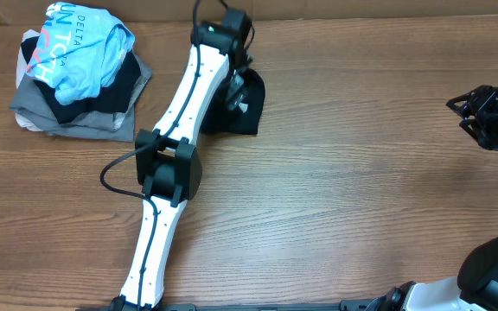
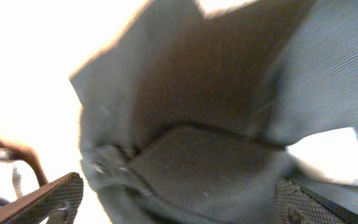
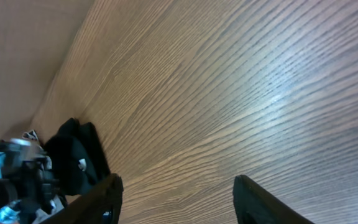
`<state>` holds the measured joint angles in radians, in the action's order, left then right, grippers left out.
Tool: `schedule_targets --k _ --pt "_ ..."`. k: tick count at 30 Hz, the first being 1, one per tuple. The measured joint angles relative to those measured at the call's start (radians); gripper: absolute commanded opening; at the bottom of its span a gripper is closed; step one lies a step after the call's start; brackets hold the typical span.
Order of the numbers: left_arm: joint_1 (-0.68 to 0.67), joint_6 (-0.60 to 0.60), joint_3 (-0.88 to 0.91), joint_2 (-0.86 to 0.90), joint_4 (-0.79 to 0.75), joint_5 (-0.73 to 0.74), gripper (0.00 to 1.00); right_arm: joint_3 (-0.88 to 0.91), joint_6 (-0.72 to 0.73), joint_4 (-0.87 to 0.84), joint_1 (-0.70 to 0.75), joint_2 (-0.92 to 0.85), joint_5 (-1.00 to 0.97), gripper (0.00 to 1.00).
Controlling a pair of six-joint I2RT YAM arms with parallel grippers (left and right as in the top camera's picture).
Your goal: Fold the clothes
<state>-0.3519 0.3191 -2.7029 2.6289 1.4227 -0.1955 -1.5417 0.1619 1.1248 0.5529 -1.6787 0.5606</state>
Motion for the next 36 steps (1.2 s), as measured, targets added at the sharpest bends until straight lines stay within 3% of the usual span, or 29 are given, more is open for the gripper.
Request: schedule_targets --k 5,11,22,27,33,36 --pt "-0.023 -0.139 -0.216 -0.006 0.036 0.225 1.0 0.0 -0.001 0.001 0.0 0.0 -0.003 0.63" --pt "-0.055 -0.329 -0.195 -0.01 0.036 0.342 0.98 0.0 -0.002 0.0 0.0 0.0 -0.003 0.64" --pt "-0.083 -0.493 0.043 -0.008 -0.079 0.2 0.97 0.0 -0.011 -0.005 0.0 0.0 -0.004 0.68" --pt "-0.084 -0.515 0.116 -0.008 -0.154 0.153 0.85 0.0 -0.023 -0.002 -0.003 0.0 -0.004 0.68" --pt "-0.092 -0.523 0.228 -0.008 -0.251 0.109 0.84 0.0 -0.028 -0.004 -0.004 0.0 -0.005 0.68" --pt "-0.103 -0.523 0.281 -0.009 -0.288 0.068 0.79 0.0 -0.028 -0.004 -0.004 0.0 -0.008 0.68"
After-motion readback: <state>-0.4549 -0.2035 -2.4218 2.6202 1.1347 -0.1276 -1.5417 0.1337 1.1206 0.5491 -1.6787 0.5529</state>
